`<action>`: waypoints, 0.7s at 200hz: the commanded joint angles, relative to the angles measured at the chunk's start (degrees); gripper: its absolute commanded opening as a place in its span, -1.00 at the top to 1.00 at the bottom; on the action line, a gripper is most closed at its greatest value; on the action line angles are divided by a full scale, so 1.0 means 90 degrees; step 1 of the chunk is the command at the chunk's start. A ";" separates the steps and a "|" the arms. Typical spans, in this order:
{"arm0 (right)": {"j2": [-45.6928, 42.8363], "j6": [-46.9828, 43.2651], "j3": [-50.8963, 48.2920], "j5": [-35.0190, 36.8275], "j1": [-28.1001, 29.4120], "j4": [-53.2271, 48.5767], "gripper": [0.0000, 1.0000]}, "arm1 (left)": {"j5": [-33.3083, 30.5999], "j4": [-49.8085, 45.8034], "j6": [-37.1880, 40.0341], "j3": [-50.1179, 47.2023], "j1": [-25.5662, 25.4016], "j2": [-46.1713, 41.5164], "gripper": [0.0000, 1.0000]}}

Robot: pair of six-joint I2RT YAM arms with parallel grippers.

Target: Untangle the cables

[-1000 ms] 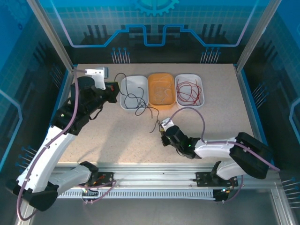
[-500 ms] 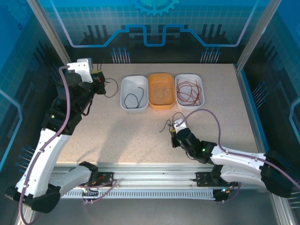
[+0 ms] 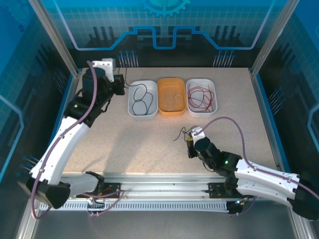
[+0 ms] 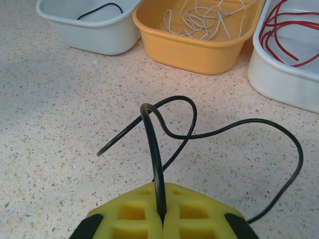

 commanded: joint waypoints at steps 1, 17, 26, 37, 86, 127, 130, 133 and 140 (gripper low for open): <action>-0.0175 0.0084 0.0311 0.0157 0.0105 -0.0181 1.00 | 0.0361 0.0206 -0.0084 -0.0051 0.0055 0.0394 1.00; -0.0216 0.0047 0.0381 0.0194 0.0110 -0.0219 1.00 | 0.0480 0.0277 -0.0129 -0.0062 0.0056 0.0723 1.00; -0.0235 0.0052 0.0411 0.0220 0.0110 -0.0230 1.00 | 0.0525 0.0314 -0.0150 -0.0059 0.0055 0.0914 1.00; -0.0255 0.0050 0.0431 0.0233 0.0110 -0.0231 1.00 | 0.0537 0.0376 -0.0154 -0.0059 0.0057 0.1127 1.00; -0.0212 0.0073 0.0471 0.0254 0.0107 -0.0189 1.00 | 0.0527 0.0531 -0.0218 -0.0003 0.0055 0.1931 1.00; -0.0155 0.0038 0.0523 0.0274 0.0109 -0.0200 1.00 | 0.0378 0.0560 -0.0166 0.0039 0.0059 0.2445 1.00; -0.0141 0.0036 0.0540 0.0274 0.0106 -0.0200 1.00 | 0.0359 0.0552 -0.0155 0.0047 0.0061 0.2470 1.00; -0.0138 0.0034 0.0538 0.0269 0.0107 -0.0200 1.00 | 0.0335 0.0553 -0.0155 0.0056 0.0055 0.2507 1.00; -0.0128 0.0040 0.0545 0.0265 0.0098 -0.0205 1.00 | 0.0299 0.0541 -0.0147 0.0074 0.0054 0.2595 1.00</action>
